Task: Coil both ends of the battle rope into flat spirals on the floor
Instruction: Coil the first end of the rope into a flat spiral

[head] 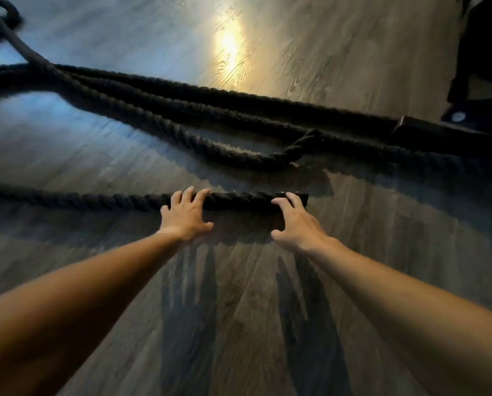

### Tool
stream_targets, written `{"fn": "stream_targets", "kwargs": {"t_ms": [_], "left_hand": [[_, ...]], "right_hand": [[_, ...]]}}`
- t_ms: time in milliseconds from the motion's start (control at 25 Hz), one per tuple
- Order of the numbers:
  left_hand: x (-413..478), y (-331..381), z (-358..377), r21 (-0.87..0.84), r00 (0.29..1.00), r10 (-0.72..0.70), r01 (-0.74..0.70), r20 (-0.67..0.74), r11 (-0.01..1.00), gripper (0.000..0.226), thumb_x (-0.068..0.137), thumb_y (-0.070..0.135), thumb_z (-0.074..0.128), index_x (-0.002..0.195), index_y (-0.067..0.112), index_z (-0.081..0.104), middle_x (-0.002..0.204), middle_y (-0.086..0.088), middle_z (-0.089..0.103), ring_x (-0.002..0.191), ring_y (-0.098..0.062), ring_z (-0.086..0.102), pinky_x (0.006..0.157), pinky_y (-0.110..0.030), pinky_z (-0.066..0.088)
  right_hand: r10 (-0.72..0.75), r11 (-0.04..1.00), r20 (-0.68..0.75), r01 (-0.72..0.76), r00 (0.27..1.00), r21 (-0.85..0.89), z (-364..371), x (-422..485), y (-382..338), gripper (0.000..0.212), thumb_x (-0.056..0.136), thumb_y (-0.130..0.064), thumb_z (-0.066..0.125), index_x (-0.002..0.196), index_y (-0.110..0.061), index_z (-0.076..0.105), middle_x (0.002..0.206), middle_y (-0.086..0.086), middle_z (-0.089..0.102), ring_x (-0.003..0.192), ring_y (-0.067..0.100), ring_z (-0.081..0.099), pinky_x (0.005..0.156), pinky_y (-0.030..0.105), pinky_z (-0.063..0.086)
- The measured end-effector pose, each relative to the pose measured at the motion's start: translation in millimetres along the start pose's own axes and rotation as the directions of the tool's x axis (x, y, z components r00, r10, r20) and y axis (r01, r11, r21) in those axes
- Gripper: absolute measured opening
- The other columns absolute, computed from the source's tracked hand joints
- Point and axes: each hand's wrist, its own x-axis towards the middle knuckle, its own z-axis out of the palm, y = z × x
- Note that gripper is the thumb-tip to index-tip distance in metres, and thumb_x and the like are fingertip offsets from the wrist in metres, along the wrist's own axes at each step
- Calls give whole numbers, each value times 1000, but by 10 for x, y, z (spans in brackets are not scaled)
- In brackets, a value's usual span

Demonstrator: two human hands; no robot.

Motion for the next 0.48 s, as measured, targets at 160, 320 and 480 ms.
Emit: {"fn": "stream_targets", "kwargs": {"t_ms": [160, 320, 480], "left_hand": [[37, -155, -81, 390, 995, 82, -94, 47, 916, 78, 91, 47, 62, 154, 27, 22, 149, -9, 36, 140, -31, 35, 112, -65, 26], [-261, -214, 79, 492, 979, 187, -203, 84, 847, 55, 96, 50, 54, 139, 19, 39, 131, -10, 40, 118, -29, 52, 90, -48, 46], [-626, -238, 138, 443, 942, 329, -322, 64, 837, 54, 95, 57, 47, 134, 19, 43, 121, -13, 45, 110, -34, 51, 84, -48, 43]], "right_hand": [[34, 991, 61, -26, 998, -128, 34, 8, -99, 87, 83, -26, 67, 155, -36, 18, 162, 1, -1, 117, 35, 56, 88, 40, 51], [100, 952, 71, -74, 992, -297, 30, -60, -94, 77, 87, -30, 64, 153, -36, 25, 154, 18, 13, 115, 40, 56, 91, 43, 51], [96, 944, 46, -77, 994, -321, -16, -379, -18, 52, 86, -38, 65, 135, -31, 48, 121, 10, 41, 102, 37, 58, 80, 39, 46]]}}
